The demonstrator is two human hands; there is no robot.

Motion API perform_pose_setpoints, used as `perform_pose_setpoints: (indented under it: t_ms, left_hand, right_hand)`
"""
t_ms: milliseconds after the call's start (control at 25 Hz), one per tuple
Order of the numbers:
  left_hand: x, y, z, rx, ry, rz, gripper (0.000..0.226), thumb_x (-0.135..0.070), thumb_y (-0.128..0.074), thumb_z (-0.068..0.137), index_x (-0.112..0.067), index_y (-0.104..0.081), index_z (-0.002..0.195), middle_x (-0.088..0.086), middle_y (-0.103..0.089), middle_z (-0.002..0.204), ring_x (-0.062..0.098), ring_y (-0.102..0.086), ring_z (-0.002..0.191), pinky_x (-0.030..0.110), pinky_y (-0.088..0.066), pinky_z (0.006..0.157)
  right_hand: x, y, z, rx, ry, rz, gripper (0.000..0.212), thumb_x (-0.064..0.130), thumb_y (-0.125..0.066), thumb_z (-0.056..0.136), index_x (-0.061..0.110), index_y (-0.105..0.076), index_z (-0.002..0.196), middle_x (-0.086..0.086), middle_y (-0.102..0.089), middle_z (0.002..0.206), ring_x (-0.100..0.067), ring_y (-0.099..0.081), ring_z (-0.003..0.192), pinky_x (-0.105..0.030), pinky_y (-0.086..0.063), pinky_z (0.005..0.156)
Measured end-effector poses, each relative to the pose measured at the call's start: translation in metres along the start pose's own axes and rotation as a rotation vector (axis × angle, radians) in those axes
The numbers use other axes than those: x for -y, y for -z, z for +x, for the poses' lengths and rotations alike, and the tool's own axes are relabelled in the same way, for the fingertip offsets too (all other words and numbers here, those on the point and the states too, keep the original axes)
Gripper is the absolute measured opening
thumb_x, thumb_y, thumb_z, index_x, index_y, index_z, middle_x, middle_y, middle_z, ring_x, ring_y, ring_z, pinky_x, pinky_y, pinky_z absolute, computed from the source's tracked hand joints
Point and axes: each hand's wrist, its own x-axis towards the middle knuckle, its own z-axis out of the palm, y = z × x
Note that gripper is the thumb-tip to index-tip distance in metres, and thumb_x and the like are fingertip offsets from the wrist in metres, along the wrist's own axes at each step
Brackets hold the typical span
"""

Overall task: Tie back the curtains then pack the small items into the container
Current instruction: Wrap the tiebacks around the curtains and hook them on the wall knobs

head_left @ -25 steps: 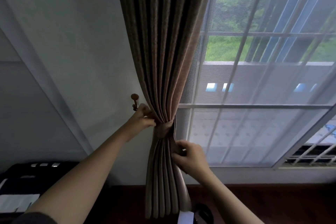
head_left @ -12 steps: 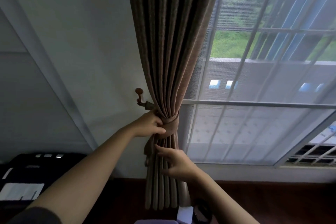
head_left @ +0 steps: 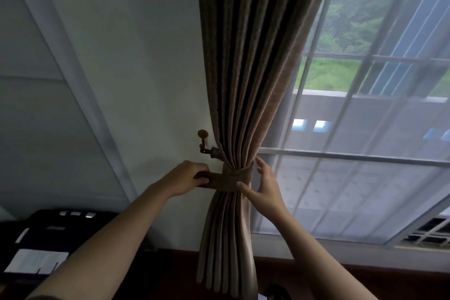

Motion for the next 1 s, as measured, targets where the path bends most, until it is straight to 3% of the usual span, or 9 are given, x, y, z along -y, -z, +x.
perform_pose_setpoints:
  t_ms: [120,240,440,560,680,800,920,1000]
  left_hand:
    - [0.018,0.016,0.003,-0.138,0.076,-0.168,0.004,-0.02,-0.071,0.083,-0.022,-0.068,0.085,-0.004,-0.067,0.081,0.01,-0.062,0.076,0.02,-0.046,0.068]
    - [0.027,0.01,0.008,-0.323,0.185,-0.597,0.015,-0.013,-0.075,0.078,-0.016,-0.07,0.092,0.003,-0.069,0.091,0.013,-0.064,0.084,0.024,-0.051,0.077]
    - [0.019,-0.02,0.035,-0.655,0.366,-1.168,0.036,-0.01,-0.073,0.08,-0.017,-0.054,0.11,0.01,-0.064,0.092,0.02,-0.062,0.087,0.026,-0.049,0.075]
    - [0.011,-0.029,0.048,-0.754,0.377,-0.914,0.037,-0.013,-0.07,0.082,-0.013,-0.056,0.117,0.005,-0.064,0.091,0.018,-0.061,0.089,0.021,-0.044,0.077]
    - [0.011,-0.033,0.054,-0.794,0.263,-0.59,0.047,-0.014,-0.066,0.086,-0.006,-0.054,0.13,0.009,-0.063,0.099,0.014,-0.056,0.091,0.011,-0.036,0.079]
    - [0.01,-0.029,0.057,-0.804,0.137,-0.312,0.047,-0.011,-0.062,0.09,-0.008,-0.049,0.135,0.01,-0.054,0.079,0.016,-0.051,0.075,0.01,-0.033,0.065]
    - [0.009,-0.027,0.061,-0.784,0.185,-0.264,0.044,-0.013,-0.057,0.093,-0.009,-0.047,0.136,-0.003,-0.036,0.069,0.019,-0.045,0.072,0.015,-0.027,0.062]
    - [0.013,-0.028,0.064,-0.726,0.225,-0.308,0.044,-0.016,-0.055,0.094,-0.014,-0.046,0.137,-0.004,-0.036,0.07,0.021,-0.045,0.075,0.017,-0.027,0.064]
  right_hand:
    - [0.009,-0.004,0.014,-0.028,0.045,0.073,0.085,0.029,-0.077,0.074,0.02,-0.028,0.143,0.012,-0.037,0.132,-0.007,-0.032,0.127,-0.02,-0.032,0.099]
    - [0.009,-0.009,0.021,-0.045,0.062,0.088,0.072,0.025,-0.078,0.073,0.031,-0.035,0.131,0.025,-0.041,0.116,-0.003,-0.039,0.118,-0.005,-0.031,0.085]
    - [0.005,-0.018,0.029,-0.087,0.043,0.075,0.075,0.03,-0.078,0.072,0.021,-0.038,0.134,0.013,-0.044,0.118,-0.01,-0.041,0.122,-0.025,-0.037,0.097]
    - [0.005,-0.022,0.03,-0.1,0.022,0.079,0.073,0.032,-0.079,0.072,0.022,-0.04,0.133,0.013,-0.043,0.116,-0.009,-0.042,0.12,-0.026,-0.038,0.097]
    - [0.005,-0.022,0.031,-0.106,0.006,0.095,0.074,0.031,-0.079,0.071,0.022,-0.04,0.133,0.012,-0.043,0.116,-0.008,-0.042,0.119,-0.025,-0.038,0.097]
    - [0.005,-0.021,0.031,-0.099,0.003,0.087,0.074,0.031,-0.079,0.071,0.022,-0.04,0.133,0.011,-0.044,0.118,-0.008,-0.043,0.118,-0.028,-0.04,0.099]
    - [0.004,-0.021,0.032,-0.086,0.002,0.089,0.075,0.032,-0.079,0.071,0.022,-0.04,0.134,0.011,-0.046,0.12,-0.01,-0.045,0.12,-0.032,-0.043,0.099]
    - [0.004,-0.02,0.032,-0.089,-0.002,0.086,0.076,0.034,-0.079,0.07,0.022,-0.04,0.134,0.01,-0.047,0.121,-0.01,-0.046,0.119,-0.032,-0.043,0.099]
